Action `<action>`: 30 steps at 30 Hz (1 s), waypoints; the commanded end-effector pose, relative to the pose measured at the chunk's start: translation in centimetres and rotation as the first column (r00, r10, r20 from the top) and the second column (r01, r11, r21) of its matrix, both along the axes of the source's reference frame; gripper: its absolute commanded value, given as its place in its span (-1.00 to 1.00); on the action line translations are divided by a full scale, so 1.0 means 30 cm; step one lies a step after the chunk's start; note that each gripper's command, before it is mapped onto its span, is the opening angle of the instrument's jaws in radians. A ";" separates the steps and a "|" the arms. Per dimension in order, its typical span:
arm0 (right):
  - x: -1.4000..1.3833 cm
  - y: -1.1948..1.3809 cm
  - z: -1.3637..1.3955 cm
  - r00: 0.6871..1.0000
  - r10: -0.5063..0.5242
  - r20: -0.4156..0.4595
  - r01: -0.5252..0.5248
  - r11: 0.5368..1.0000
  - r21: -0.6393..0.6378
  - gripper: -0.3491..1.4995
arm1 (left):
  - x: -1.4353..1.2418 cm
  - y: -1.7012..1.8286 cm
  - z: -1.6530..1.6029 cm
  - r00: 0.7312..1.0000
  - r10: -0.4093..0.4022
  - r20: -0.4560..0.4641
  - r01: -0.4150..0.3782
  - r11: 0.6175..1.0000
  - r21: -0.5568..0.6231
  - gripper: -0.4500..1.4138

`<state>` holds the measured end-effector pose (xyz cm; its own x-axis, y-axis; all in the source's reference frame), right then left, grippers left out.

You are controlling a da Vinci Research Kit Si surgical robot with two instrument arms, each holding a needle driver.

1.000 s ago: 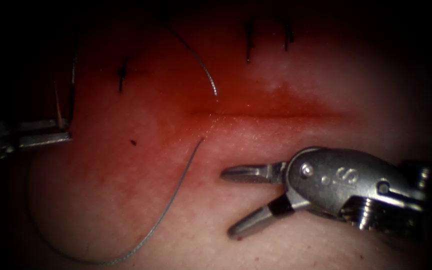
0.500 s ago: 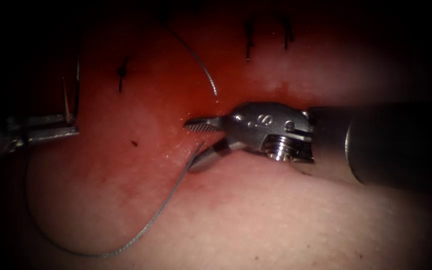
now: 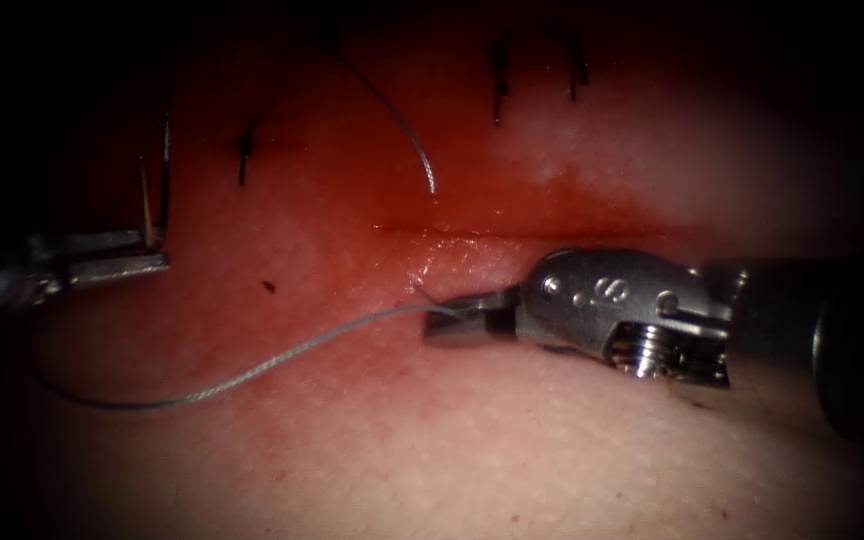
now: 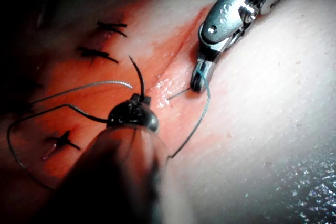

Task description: Wound Closure

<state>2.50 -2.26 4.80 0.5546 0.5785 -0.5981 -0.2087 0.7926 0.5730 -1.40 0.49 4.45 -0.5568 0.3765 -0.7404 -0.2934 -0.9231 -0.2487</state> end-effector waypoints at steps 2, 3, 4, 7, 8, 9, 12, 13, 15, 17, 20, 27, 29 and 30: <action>0.0041 -0.0076 -0.0076 1.000 -0.012 -0.003 0.012 1.000 0.002 -1.00 | -0.0025 0.001 0.002 1.000 0.002 0.001 -0.002 1.000 -0.001 -1.00; 0.0046 -0.0104 -0.0110 1.000 -0.021 -0.006 0.021 1.000 0.005 -1.00 | -0.0029 0.001 0.002 1.000 0.003 -0.001 -0.003 1.000 -0.001 -1.00; 0.0051 -0.0122 -0.0134 1.000 -0.026 -0.010 0.026 1.000 0.007 -1.00 | -0.0031 0.001 0.002 1.000 0.006 -0.001 -0.006 1.000 0.000 -1.00; 0.0105 -0.0212 -0.0261 0.998 -0.060 -0.034 0.060 0.998 0.006 -1.00 | -0.0038 0.000 0.002 1.000 0.010 -0.003 -0.010 1.000 0.002 -1.00; 0.0117 -0.0221 -0.0273 0.997 -0.065 -0.034 0.065 0.998 0.005 -1.00 | -0.0038 0.000 0.002 1.000 0.010 -0.003 -0.010 1.000 0.002 -1.00; 0.0132 -0.0231 -0.0287 0.997 -0.071 -0.039 0.072 0.997 0.007 -1.00 | -0.0038 0.000 0.002 1.000 0.010 -0.003 -0.010 1.000 0.002 -1.00; 0.0166 -0.0244 -0.0309 0.995 -0.076 -0.062 0.077 0.997 0.011 -1.00 | -0.0037 0.000 0.002 1.000 0.010 -0.003 -0.010 1.000 0.002 -1.00; 0.0172 -0.0242 -0.0309 0.995 -0.071 -0.067 0.072 0.997 0.011 -1.00 | -0.0037 0.000 0.002 1.000 0.010 -0.003 -0.010 1.000 0.002 -1.00; 0.0178 -0.0221 -0.0301 0.995 -0.053 -0.088 0.054 0.998 0.012 -0.82 | -0.0036 0.000 0.002 1.000 0.010 -0.003 -0.010 1.000 0.002 -1.00; 0.0166 -0.0182 -0.0284 0.991 -0.036 -0.131 0.035 0.999 -0.013 0.20 | -0.0034 0.000 0.002 1.000 0.011 -0.002 -0.011 1.000 0.002 -1.00; 0.0124 -0.0088 -0.0234 0.982 -0.025 -0.189 0.006 0.995 -0.102 0.91 | -0.0031 0.000 0.002 1.000 0.011 -0.002 -0.011 1.000 0.002 -1.00; 0.0053 0.0067 -0.0111 0.984 -0.003 -0.179 -0.026 0.986 -0.162 0.96 | -0.0026 0.000 0.003 1.000 0.012 -0.001 -0.012 1.000 0.002 -1.00; 0.0061 0.0111 -0.0045 0.985 0.000 -0.174 -0.030 0.985 -0.171 0.93 | -0.0024 0.001 0.003 1.000 0.013 -0.001 -0.013 1.000 0.002 -1.00; 0.0070 0.0126 -0.0015 0.985 0.003 -0.171 -0.033 0.984 -0.174 0.91 | -0.0024 0.001 0.003 1.000 0.013 -0.001 -0.013 1.000 0.002 -1.00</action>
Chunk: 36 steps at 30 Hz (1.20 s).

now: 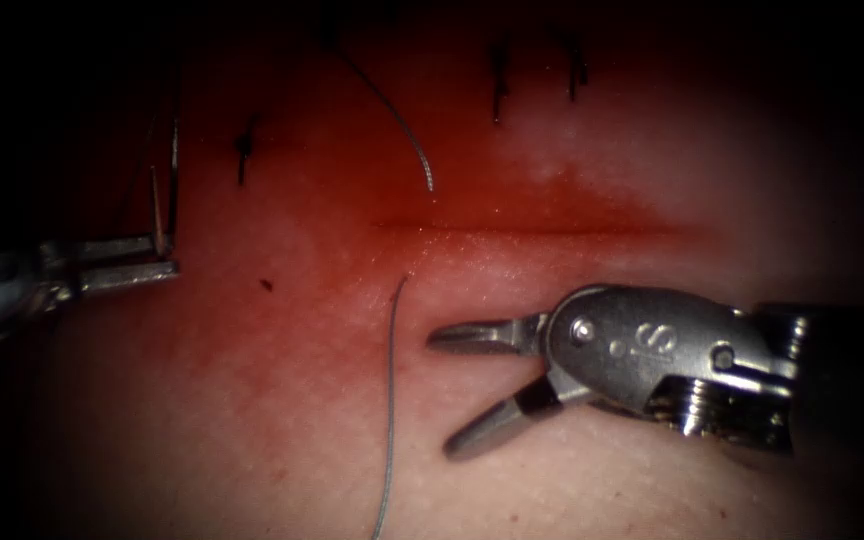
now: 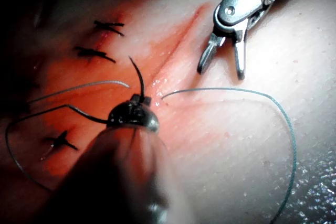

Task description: Wound Closure

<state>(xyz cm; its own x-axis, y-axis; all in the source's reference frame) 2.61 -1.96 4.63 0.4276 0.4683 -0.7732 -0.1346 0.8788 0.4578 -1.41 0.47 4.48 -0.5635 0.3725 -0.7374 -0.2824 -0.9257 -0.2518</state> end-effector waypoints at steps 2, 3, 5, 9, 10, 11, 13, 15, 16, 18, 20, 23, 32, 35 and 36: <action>0.0051 0.0044 0.0088 1.000 0.006 0.001 -0.006 1.000 -0.011 0.89 | -0.0022 0.001 0.002 1.000 0.004 0.001 -0.004 1.000 -0.007 -1.00; 0.0063 0.0053 0.0120 1.000 0.003 0.010 -0.002 1.000 -0.013 0.85 | -0.0022 0.001 0.002 1.000 0.004 0.001 -0.004 1.000 -0.007 -1.00; 0.0081 0.0062 0.0168 1.000 -0.009 0.021 0.010 1.000 -0.015 0.84 | -0.0021 0.001 0.002 1.000 0.004 0.001 -0.004 1.000 -0.007 -1.00; 0.0118 0.0076 0.0292 0.998 -0.039 0.046 0.040 0.999 -0.029 0.82 | -0.0020 0.001 0.002 1.000 0.004 0.001 -0.004 1.000 -0.006 -1.00; 0.0122 0.0077 0.0324 0.998 -0.038 0.057 0.040 0.999 -0.023 0.80 | -0.0020 0.001 0.002 1.000 0.004 0.001 -0.004 1.000 -0.006 -1.00; 0.0124 0.0078 0.0354 0.997 -0.048 0.061 0.050 0.999 -0.017 0.71 | -0.0021 0.001 0.002 1.000 0.004 0.001 -0.004 1.000 -0.006 -1.00; 0.0122 0.0080 0.0376 0.997 -0.057 0.060 0.058 0.998 -0.005 0.36 | -0.0021 0.001 0.002 1.000 0.004 0.001 -0.004 1.000 -0.006 -1.00; 0.0112 0.0079 0.0392 0.996 -0.050 0.072 0.046 0.998 0.052 -0.65 | -0.0021 0.001 0.002 1.000 0.004 0.001 -0.004 1.000 -0.006 -1.00; 0.0105 0.0076 0.0396 0.994 -0.038 0.099 0.031 0.997 0.073 -1.00 | -0.0021 0.001 0.002 1.000 0.004 0.001 -0.004 1.000 -0.006 -1.00; 0.0094 0.0076 0.0394 0.990 -0.026 0.138 0.015 0.997 0.080 -1.00 | -0.0021 0.001 0.002 1.000 0.004 0.001 -0.004 1.000 -0.006 -1.00; 0.0060 0.0071 0.0361 0.990 -0.032 0.139 0.018 0.995 0.097 -1.00 | -0.0021 0.001 0.002 1.000 0.004 0.001 -0.004 1.000 -0.006 -1.00; 0.0024 0.0050 0.0295 0.990 -0.033 0.137 0.019 0.995 0.100 -1.00 | -0.0022 0.001 0.002 1.000 0.003 0.000 -0.003 1.000 -0.006 -1.00; -0.0011 -0.0204 -0.0055 0.989 -0.121 0.084 0.111 0.987 0.114 -1.00 | -0.0031 0.001 0.002 1.000 0.003 -0.004 -0.003 1.000 -0.007 -1.00; 0.0006 -0.0263 -0.0130 0.986 -0.151 0.073 0.143 0.983 0.114 -1.00 | -0.0032 0.001 0.002 1.000 0.005 -0.005 -0.005 1.000 -0.006 -1.00; 0.0017 -0.0286 -0.0161 0.984 -0.165 0.064 0.157 0.981 0.115 -1.00 | -0.0032 0.001 0.002 1.000 0.005 -0.005 -0.005 1.000 -0.006 -1.00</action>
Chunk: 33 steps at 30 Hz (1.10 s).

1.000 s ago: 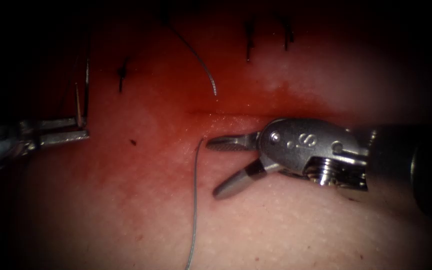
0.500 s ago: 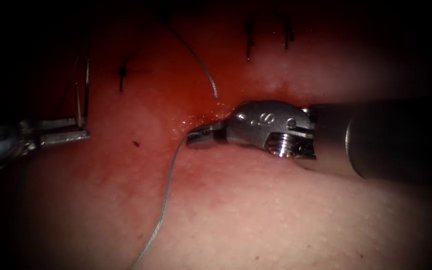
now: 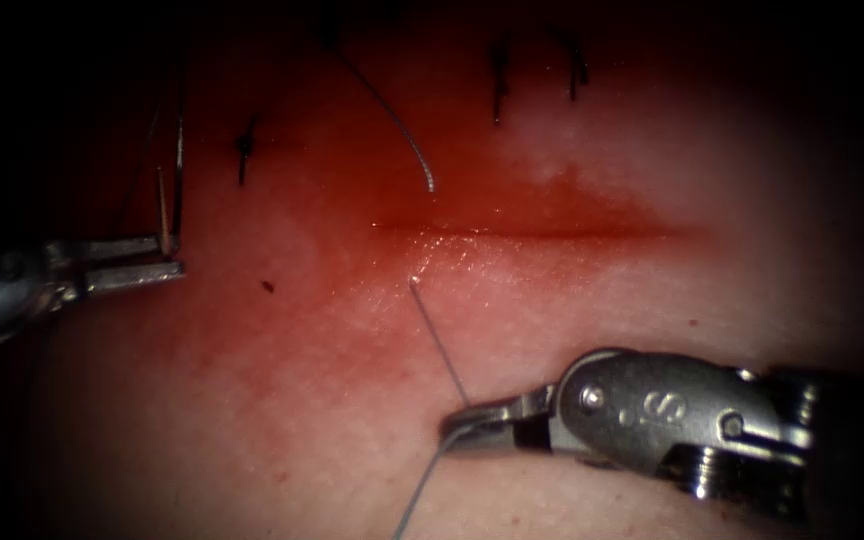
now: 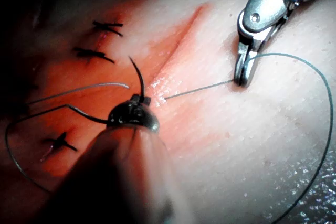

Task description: Wound Closure

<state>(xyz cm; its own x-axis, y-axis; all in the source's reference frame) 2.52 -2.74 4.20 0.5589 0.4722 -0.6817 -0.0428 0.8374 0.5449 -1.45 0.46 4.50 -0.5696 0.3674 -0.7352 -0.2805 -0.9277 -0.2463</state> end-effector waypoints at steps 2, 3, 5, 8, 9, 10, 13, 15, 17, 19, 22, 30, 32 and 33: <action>0.0082 -0.0069 -0.0076 0.999 -0.041 -0.029 0.041 0.999 0.010 -1.00 | -0.0020 0.001 0.001 1.000 0.001 0.001 -0.001 1.000 -0.002 -1.00; 0.0105 -0.0090 -0.0099 0.998 -0.057 -0.040 0.057 0.998 0.013 -1.00 | -0.0019 0.001 0.001 1.000 0.001 0.001 -0.001 1.000 -0.002 -1.00; 0.0135 -0.0113 -0.0109 0.995 -0.083 -0.054 0.084 0.996 0.020 -1.00 | -0.0017 0.001 0.001 1.000 0.002 0.001 -0.002 1.000 -0.002 -1.00; 0.0145 -0.0077 -0.0066 0.990 -0.094 -0.108 0.092 0.995 -0.025 -0.38 | -0.0016 0.001 0.001 1.000 0.008 -0.001 -0.008 1.000 -0.005 -1.00; 0.0130 -0.0038 -0.0035 0.989 -0.070 -0.126 0.065 0.997 -0.048 0.16 | -0.0016 0.001 0.001 1.000 0.008 -0.001 -0.008 1.000 -0.005 -1.00; 0.0121 -0.0015 -0.0019 0.989 -0.056 -0.133 0.048 0.997 -0.063 0.40 | -0.0016 0.001 0.001 1.000 0.008 -0.001 -0.008 1.000 -0.005 -1.00; 0.0075 0.0107 0.0053 0.987 0.001 -0.162 -0.020 0.993 -0.117 0.83 | -0.0016 0.001 0.001 1.000 0.008 -0.001 -0.008 1.000 -0.005 -1.00; 0.0060 0.0152 0.0083 0.988 0.011 -0.154 -0.031 0.991 -0.129 0.85 | -0.0016 0.001 0.001 1.000 0.008 -0.001 -0.008 1.000 -0.005 -1.00; 0.0056 0.0232 0.0162 0.989 0.029 -0.143 -0.050 0.988 -0.148 0.85 | -0.0016 0.001 0.001 1.000 0.008 -0.001 -0.008 1.000 -0.005 -1.00; 0.0064 0.0256 0.0200 0.989 0.031 -0.141 -0.052 0.987 -0.149 0.85 | -0.0016 0.001 0.001 1.000 0.008 -0.001 -0.008 1.000 -0.005 -1.00; 0.0079 0.0287 0.0255 0.990 0.034 -0.138 -0.055 0.987 -0.154 0.87 | -0.0015 0.001 0.001 1.000 0.008 -0.001 -0.008 1.000 -0.005 -1.00; 0.0150 0.0330 0.0417 0.990 0.021 -0.137 -0.044 0.985 -0.168 0.82 | -0.0015 0.001 0.001 1.000 0.008 0.000 -0.008 1.000 -0.005 -1.00; 0.0163 0.0331 0.0467 0.992 0.019 -0.127 -0.041 0.983 -0.179 0.82 | -0.0014 0.001 0.001 1.000 0.009 0.000 -0.009 1.000 -0.005 -1.00; 0.0164 0.0332 0.0478 0.992 0.017 -0.123 -0.040 0.983 -0.181 0.78 | -0.0014 0.001 0.001 1.000 0.009 0.000 -0.009 1.000 -0.005 -1.00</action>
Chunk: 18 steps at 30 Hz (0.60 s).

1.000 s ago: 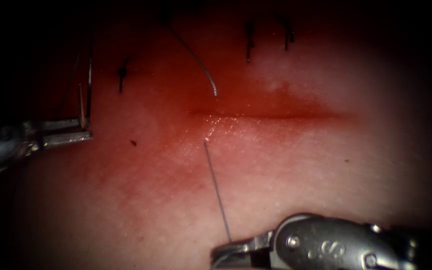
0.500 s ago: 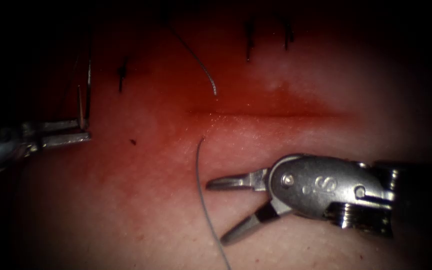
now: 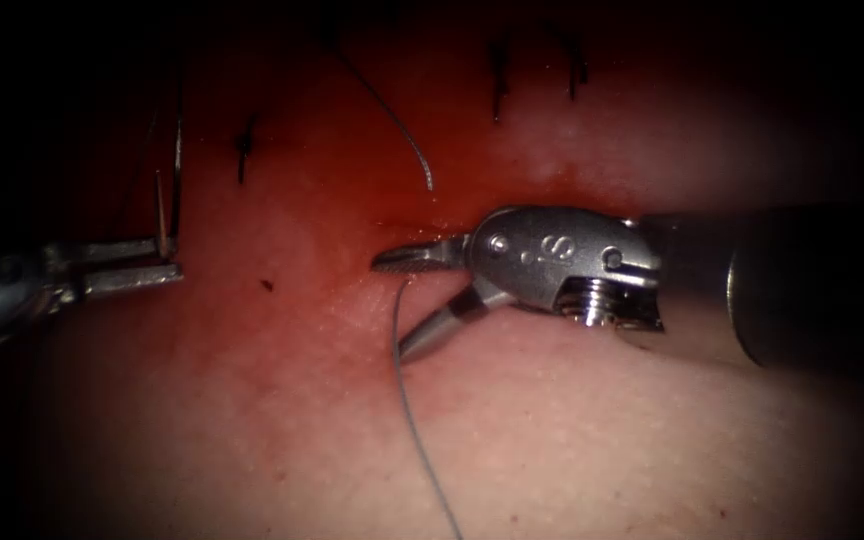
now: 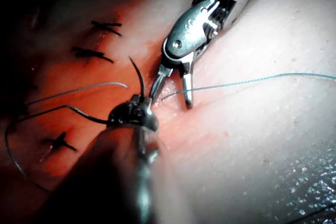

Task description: Wound Closure

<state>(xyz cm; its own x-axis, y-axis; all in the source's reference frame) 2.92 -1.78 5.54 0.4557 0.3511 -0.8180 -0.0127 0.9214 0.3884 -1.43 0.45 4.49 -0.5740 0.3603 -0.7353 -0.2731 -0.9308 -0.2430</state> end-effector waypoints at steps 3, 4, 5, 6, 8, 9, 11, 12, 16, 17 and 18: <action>0.0027 0.0017 0.0056 1.000 -0.016 0.009 0.016 1.000 -0.009 0.56 | -0.0019 0.001 0.001 1.000 0.000 0.002 0.000 1.000 -0.002 -1.00; 0.0018 0.0025 0.0065 0.999 -0.025 0.023 0.024 1.000 0.012 -0.09 | -0.0019 0.001 0.001 1.000 0.000 0.002 0.000 1.000 -0.002 -1.00; 0.0014 0.0029 0.0067 0.999 -0.029 0.033 0.029 0.999 0.019 -0.57 | -0.0019 0.001 0.001 1.000 0.000 0.002 0.000 1.000 -0.002 -1.00; 0.0008 0.0032 0.0067 0.999 -0.035 0.039 0.034 0.999 0.028 -1.00 | -0.0019 0.001 0.001 1.000 0.000 0.002 0.000 1.000 -0.002 -1.00; -0.0004 0.0032 0.0065 0.997 -0.027 0.068 0.024 0.999 0.044 -1.00 | -0.0020 0.001 0.001 1.000 0.000 0.001 0.000 1.000 -0.002 -1.00; -0.0011 0.0030 0.0062 0.997 -0.017 0.081 0.012 0.998 0.062 -1.00 | -0.0020 0.001 0.001 1.000 0.000 0.001 0.000 1.000 -0.002 -1.00; -0.0027 0.0020 0.0050 0.995 -0.008 0.102 -0.003 0.995 0.103 -1.00 | -0.0019 0.001 0.001 1.000 0.004 0.001 -0.004 1.000 -0.006 -1.00; -0.0033 0.0015 0.0043 0.994 -0.013 0.109 0.001 0.994 0.110 -1.00 | -0.0019 0.001 0.001 1.000 0.004 0.001 -0.004 1.000 -0.006 -1.00; -0.0064 -0.0069 -0.0058 0.994 -0.033 0.101 0.020 0.991 0.134 -1.00 | -0.0019 0.001 0.001 1.000 0.004 0.001 -0.004 1.000 -0.006 -1.00; -0.0077 -0.0116 -0.0111 0.995 -0.050 0.090 0.038 0.990 0.134 -1.00 | -0.0019 0.001 0.001 1.000 0.004 0.001 -0.004 1.000 -0.006 -1.00; -0.0095 -0.0175 -0.0178 0.994 -0.072 0.079 0.061 0.989 0.133 -1.00 | -0.0019 0.001 0.001 1.000 0.004 0.001 -0.004 1.000 -0.006 -1.00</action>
